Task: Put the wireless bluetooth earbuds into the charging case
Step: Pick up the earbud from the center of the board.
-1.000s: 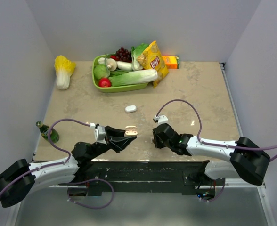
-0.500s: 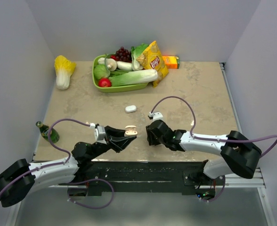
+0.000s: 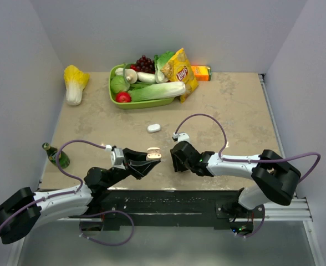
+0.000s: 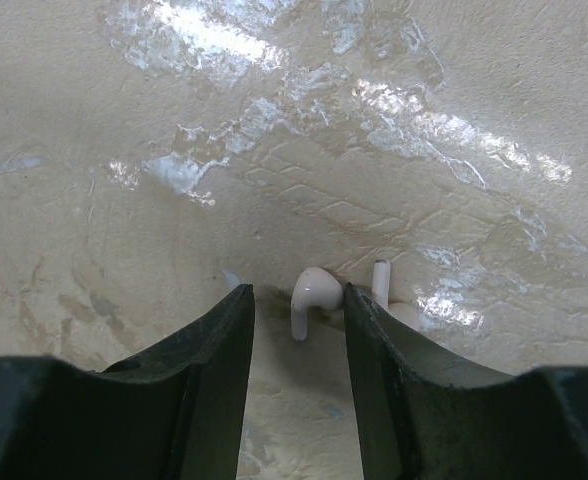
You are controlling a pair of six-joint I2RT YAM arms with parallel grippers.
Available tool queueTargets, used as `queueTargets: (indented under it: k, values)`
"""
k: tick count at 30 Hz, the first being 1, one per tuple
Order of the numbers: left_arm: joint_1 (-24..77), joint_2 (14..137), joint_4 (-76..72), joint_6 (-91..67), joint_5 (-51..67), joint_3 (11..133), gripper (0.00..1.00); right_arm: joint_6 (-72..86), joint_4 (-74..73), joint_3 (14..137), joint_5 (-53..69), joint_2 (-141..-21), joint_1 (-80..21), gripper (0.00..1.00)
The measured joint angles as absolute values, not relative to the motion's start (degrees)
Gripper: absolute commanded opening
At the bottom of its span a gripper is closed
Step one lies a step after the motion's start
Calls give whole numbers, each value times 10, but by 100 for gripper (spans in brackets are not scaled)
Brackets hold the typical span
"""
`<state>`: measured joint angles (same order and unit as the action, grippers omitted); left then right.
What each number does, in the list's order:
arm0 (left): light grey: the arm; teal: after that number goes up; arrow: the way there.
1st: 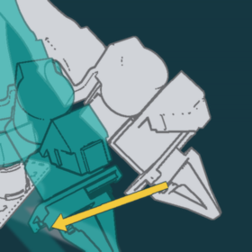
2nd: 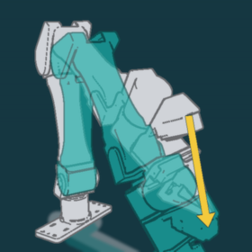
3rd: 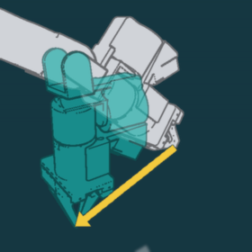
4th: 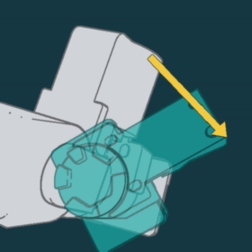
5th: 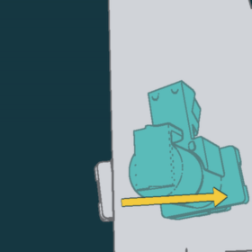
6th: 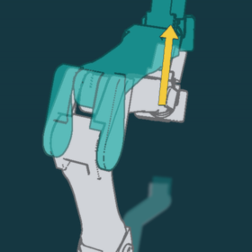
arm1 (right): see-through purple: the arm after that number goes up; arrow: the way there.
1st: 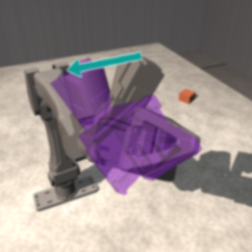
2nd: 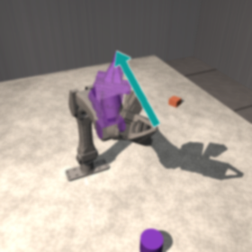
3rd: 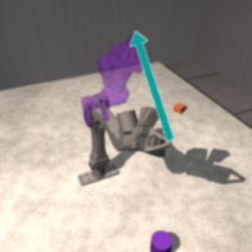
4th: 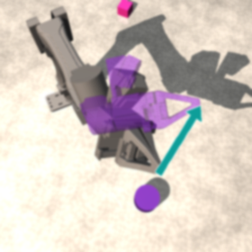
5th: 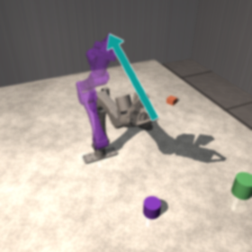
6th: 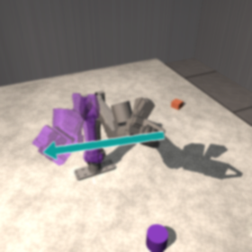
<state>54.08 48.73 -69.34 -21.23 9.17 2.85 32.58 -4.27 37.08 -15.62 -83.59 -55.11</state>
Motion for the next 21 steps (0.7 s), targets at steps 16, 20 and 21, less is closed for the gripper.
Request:
queueTargets:
  k: [16, 20, 21]
  values:
    - [541, 483, -693, -212, 91, 29, 0, 324, -50, 385, -156, -851, -551, 44]
    - [541, 483, -693, -212, 91, 29, 0, 322, -54, 386, -157, -851, -551, 41]
    - [541, 483, -693, -212, 92, 29, 0, 321, -56, 387, -157, -851, -551, 40]
